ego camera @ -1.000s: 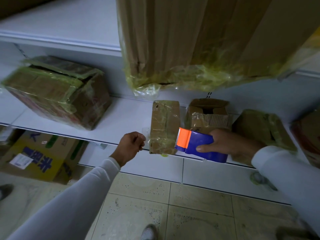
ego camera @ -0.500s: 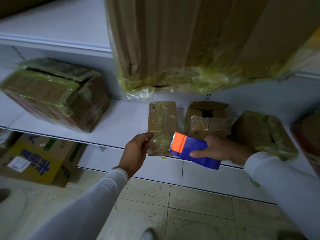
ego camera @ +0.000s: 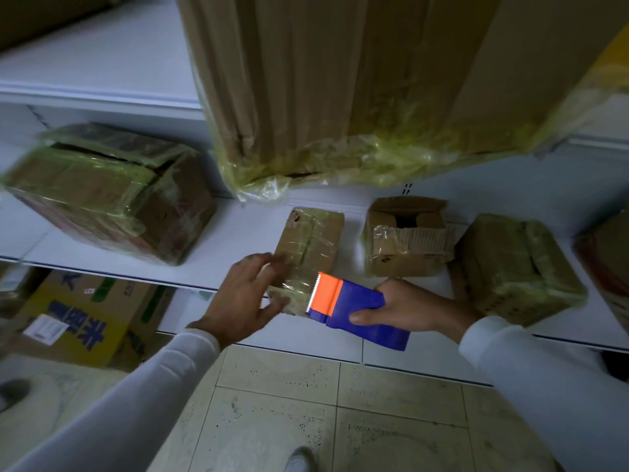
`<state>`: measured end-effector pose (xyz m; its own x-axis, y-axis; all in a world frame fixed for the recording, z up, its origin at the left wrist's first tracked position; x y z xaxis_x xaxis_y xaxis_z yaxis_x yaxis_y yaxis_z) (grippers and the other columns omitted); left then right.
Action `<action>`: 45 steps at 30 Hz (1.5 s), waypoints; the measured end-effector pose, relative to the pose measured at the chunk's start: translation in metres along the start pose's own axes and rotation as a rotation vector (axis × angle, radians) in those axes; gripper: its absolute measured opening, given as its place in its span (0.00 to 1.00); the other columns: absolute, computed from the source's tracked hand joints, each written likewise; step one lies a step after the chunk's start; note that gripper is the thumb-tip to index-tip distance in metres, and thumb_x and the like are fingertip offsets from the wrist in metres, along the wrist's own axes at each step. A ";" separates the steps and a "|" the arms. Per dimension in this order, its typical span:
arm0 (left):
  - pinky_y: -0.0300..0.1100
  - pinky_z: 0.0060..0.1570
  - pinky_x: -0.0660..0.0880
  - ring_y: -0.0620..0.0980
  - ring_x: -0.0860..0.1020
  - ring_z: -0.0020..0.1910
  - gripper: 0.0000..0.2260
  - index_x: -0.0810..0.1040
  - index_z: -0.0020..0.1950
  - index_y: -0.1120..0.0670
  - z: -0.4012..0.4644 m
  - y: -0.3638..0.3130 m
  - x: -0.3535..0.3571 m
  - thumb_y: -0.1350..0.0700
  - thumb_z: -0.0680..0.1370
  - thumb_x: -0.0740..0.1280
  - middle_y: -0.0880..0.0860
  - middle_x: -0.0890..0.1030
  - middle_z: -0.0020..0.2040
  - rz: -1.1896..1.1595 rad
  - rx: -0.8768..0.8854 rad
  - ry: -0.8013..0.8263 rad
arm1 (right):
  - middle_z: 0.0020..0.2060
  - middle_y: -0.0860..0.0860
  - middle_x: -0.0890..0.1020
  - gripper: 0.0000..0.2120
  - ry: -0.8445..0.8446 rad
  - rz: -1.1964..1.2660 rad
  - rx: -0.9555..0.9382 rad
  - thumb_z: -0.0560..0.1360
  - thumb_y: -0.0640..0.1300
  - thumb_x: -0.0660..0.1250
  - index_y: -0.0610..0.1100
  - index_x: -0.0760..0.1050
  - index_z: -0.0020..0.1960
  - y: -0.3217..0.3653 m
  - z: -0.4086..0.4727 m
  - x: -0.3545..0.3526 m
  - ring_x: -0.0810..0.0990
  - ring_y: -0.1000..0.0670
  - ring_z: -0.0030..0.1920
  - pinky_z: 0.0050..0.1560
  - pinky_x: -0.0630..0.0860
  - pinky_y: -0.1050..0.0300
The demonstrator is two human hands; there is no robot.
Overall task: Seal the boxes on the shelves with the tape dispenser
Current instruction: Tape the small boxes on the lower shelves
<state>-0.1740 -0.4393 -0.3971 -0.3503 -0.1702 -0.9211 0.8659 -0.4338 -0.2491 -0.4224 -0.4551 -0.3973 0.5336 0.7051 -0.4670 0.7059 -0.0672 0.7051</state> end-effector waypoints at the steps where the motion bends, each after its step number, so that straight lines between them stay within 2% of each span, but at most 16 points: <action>1: 0.50 0.65 0.67 0.57 0.69 0.67 0.27 0.70 0.69 0.56 0.008 -0.008 0.004 0.44 0.75 0.67 0.56 0.71 0.69 0.005 0.075 0.065 | 0.44 0.45 0.86 0.21 0.003 0.006 0.001 0.70 0.58 0.75 0.42 0.81 0.51 -0.001 0.000 0.000 0.85 0.44 0.46 0.56 0.79 0.40; 3: 0.48 0.73 0.57 0.54 0.59 0.75 0.31 0.60 0.76 0.57 0.023 -0.021 0.015 0.44 0.78 0.64 0.56 0.61 0.76 0.002 0.188 0.196 | 0.44 0.46 0.86 0.19 0.013 0.012 -0.006 0.71 0.57 0.75 0.42 0.81 0.51 -0.002 0.000 -0.001 0.85 0.44 0.46 0.54 0.80 0.42; 6: 0.45 0.76 0.50 0.50 0.50 0.77 0.27 0.54 0.78 0.55 0.034 -0.028 0.034 0.49 0.82 0.58 0.53 0.53 0.78 -0.017 0.220 0.325 | 0.42 0.48 0.86 0.18 -0.004 0.022 -0.015 0.71 0.55 0.75 0.42 0.80 0.51 -0.003 -0.003 -0.007 0.85 0.45 0.45 0.49 0.79 0.48; 10: 0.42 0.76 0.47 0.49 0.51 0.77 0.25 0.55 0.77 0.53 0.035 -0.023 0.044 0.48 0.82 0.56 0.51 0.54 0.78 -0.005 0.181 0.338 | 0.45 0.47 0.85 0.18 -0.006 -0.016 -0.041 0.73 0.53 0.74 0.42 0.78 0.54 -0.003 -0.006 -0.017 0.85 0.44 0.46 0.51 0.81 0.45; 15: 0.43 0.76 0.47 0.51 0.54 0.77 0.24 0.58 0.77 0.54 0.035 -0.024 0.041 0.50 0.82 0.57 0.53 0.57 0.77 -0.039 0.189 0.306 | 0.34 0.50 0.84 0.09 0.018 -0.055 -0.018 0.74 0.51 0.73 0.46 0.78 0.44 -0.023 -0.026 -0.033 0.84 0.50 0.37 0.39 0.76 0.60; 17: 0.43 0.76 0.46 0.50 0.52 0.77 0.24 0.56 0.77 0.53 0.034 -0.023 0.042 0.49 0.83 0.55 0.51 0.55 0.78 -0.023 0.183 0.322 | 0.34 0.48 0.83 0.10 0.026 -0.077 0.010 0.74 0.51 0.73 0.44 0.79 0.43 -0.031 -0.032 -0.041 0.83 0.49 0.36 0.39 0.76 0.57; 19: 0.41 0.75 0.45 0.49 0.51 0.77 0.24 0.56 0.77 0.53 0.034 -0.023 0.042 0.49 0.83 0.55 0.51 0.54 0.78 -0.023 0.171 0.323 | 0.38 0.46 0.85 0.11 0.032 -0.097 0.005 0.75 0.52 0.72 0.43 0.79 0.47 -0.033 -0.033 -0.044 0.84 0.47 0.40 0.44 0.79 0.50; 21: 0.39 0.75 0.43 0.49 0.53 0.77 0.24 0.58 0.77 0.54 0.034 -0.025 0.040 0.49 0.82 0.56 0.52 0.55 0.78 -0.046 0.152 0.319 | 0.42 0.45 0.85 0.15 0.025 -0.167 0.009 0.75 0.54 0.71 0.43 0.78 0.51 -0.035 -0.028 -0.039 0.85 0.47 0.42 0.48 0.80 0.51; 23: 0.40 0.75 0.46 0.51 0.57 0.76 0.24 0.62 0.76 0.55 0.035 -0.030 0.036 0.48 0.81 0.59 0.53 0.59 0.77 -0.055 0.120 0.278 | 0.43 0.44 0.85 0.19 -0.018 -0.248 0.048 0.75 0.58 0.70 0.42 0.77 0.53 -0.036 -0.018 -0.032 0.85 0.47 0.44 0.50 0.81 0.50; 25: 0.46 0.74 0.55 0.54 0.64 0.73 0.26 0.69 0.72 0.57 0.035 -0.039 0.035 0.45 0.78 0.64 0.55 0.66 0.74 -0.051 0.068 0.219 | 0.45 0.43 0.85 0.22 -0.087 -0.328 0.085 0.74 0.61 0.69 0.43 0.77 0.54 -0.038 -0.008 -0.026 0.84 0.47 0.45 0.53 0.82 0.47; 27: 0.51 0.71 0.62 0.56 0.69 0.69 0.26 0.74 0.66 0.57 0.037 -0.046 0.038 0.42 0.75 0.66 0.55 0.72 0.70 -0.018 0.009 0.165 | 0.43 0.46 0.84 0.21 -0.158 -0.375 0.081 0.73 0.64 0.68 0.47 0.76 0.53 -0.035 0.003 -0.019 0.83 0.49 0.43 0.47 0.81 0.50; 30: 0.52 0.69 0.64 0.57 0.72 0.66 0.22 0.76 0.63 0.57 0.038 -0.050 0.040 0.43 0.76 0.67 0.56 0.74 0.67 0.011 -0.009 0.116 | 0.38 0.52 0.80 0.18 -0.312 -0.516 0.054 0.73 0.65 0.67 0.51 0.73 0.46 -0.027 0.012 -0.015 0.79 0.54 0.38 0.38 0.73 0.58; 33: 0.51 0.70 0.63 0.55 0.72 0.66 0.22 0.76 0.63 0.55 0.034 -0.049 0.041 0.42 0.76 0.65 0.54 0.74 0.67 0.030 -0.018 0.092 | 0.36 0.52 0.76 0.18 -0.377 -0.688 0.159 0.74 0.63 0.67 0.50 0.68 0.42 -0.041 0.008 -0.014 0.81 0.49 0.44 0.44 0.76 0.56; 37: 0.50 0.62 0.67 0.55 0.73 0.58 0.26 0.73 0.63 0.53 0.043 -0.054 0.046 0.37 0.72 0.62 0.52 0.75 0.62 0.153 -0.166 0.087 | 0.33 0.54 0.75 0.18 -0.383 -0.497 0.208 0.75 0.64 0.66 0.51 0.67 0.39 -0.061 -0.004 -0.011 0.78 0.53 0.38 0.38 0.72 0.60; 41: 0.52 0.54 0.67 0.58 0.72 0.52 0.27 0.67 0.68 0.54 0.059 -0.062 0.054 0.42 0.73 0.59 0.56 0.73 0.59 0.343 -0.276 0.121 | 0.37 0.55 0.78 0.18 -0.437 -0.307 0.160 0.74 0.63 0.68 0.49 0.72 0.49 -0.061 -0.022 -0.027 0.77 0.56 0.37 0.35 0.68 0.64; 45: 0.57 0.63 0.64 0.62 0.67 0.67 0.30 0.65 0.72 0.57 0.060 -0.062 0.063 0.46 0.73 0.63 0.61 0.67 0.71 0.378 -0.250 0.156 | 0.40 0.49 0.82 0.21 -0.439 -0.227 0.158 0.74 0.63 0.68 0.44 0.74 0.49 -0.077 -0.042 -0.035 0.82 0.50 0.42 0.42 0.78 0.57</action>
<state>-0.2709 -0.4765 -0.4214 0.0468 -0.1322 -0.9901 0.9883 -0.1378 0.0651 -0.5153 -0.4450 -0.4128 0.4797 0.3543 -0.8028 0.8704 -0.0762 0.4864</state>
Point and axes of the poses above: each hand's wrist, its own z-axis towards the middle knuckle, its own x-axis out of the palm, y = z × x, the point moved 6 cm from there along z, towards the middle knuckle
